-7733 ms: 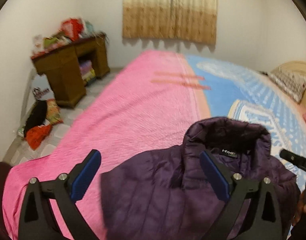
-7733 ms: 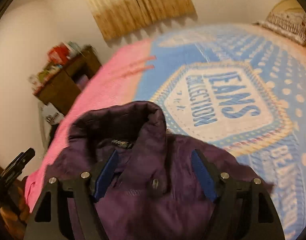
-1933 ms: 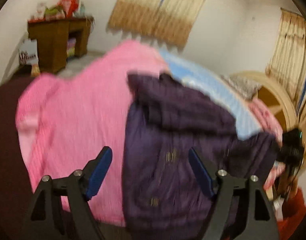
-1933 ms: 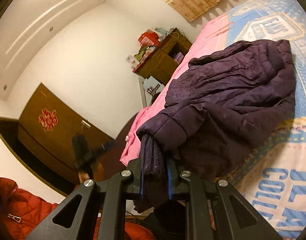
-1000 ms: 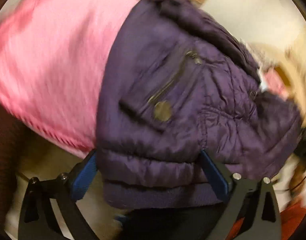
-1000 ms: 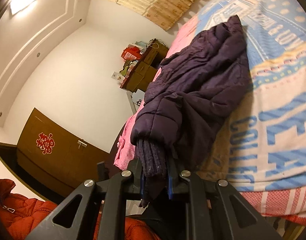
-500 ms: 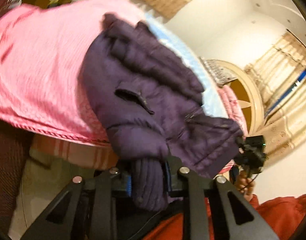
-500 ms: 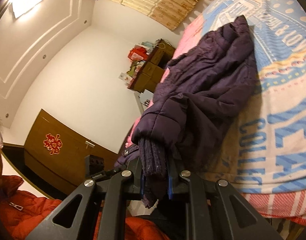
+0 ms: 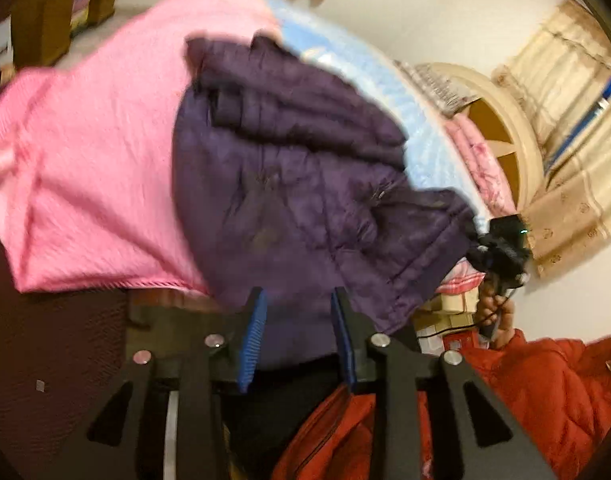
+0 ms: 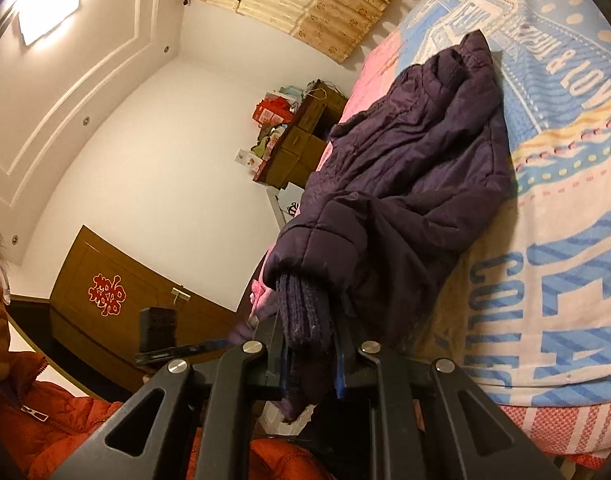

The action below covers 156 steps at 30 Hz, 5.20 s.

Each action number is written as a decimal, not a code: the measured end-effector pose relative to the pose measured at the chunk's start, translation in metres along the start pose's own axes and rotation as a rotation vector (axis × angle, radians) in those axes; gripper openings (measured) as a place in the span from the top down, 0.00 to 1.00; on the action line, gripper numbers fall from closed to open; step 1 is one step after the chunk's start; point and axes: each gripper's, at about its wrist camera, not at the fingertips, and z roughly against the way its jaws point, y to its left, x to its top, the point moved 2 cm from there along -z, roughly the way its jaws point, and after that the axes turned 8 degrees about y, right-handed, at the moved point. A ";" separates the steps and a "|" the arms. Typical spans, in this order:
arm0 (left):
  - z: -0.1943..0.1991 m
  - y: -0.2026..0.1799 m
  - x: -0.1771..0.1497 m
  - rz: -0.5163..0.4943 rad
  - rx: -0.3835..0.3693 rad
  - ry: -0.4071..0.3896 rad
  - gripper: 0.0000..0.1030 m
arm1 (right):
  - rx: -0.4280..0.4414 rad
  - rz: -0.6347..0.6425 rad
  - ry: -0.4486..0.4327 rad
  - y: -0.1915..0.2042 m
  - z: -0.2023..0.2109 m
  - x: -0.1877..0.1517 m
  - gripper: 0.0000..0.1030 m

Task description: Fold large clothes

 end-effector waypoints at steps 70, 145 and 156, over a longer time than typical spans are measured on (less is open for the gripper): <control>-0.094 -0.006 -0.045 -0.403 0.374 0.195 0.53 | -0.265 -0.138 -0.112 -0.076 -0.127 0.170 0.85; -0.117 0.130 0.197 0.407 0.035 -0.340 0.50 | -0.361 0.120 -0.151 -0.023 -0.015 0.133 0.31; -0.132 0.111 0.214 0.311 0.114 -0.361 0.38 | -0.155 0.111 0.055 -0.028 -0.095 0.237 0.23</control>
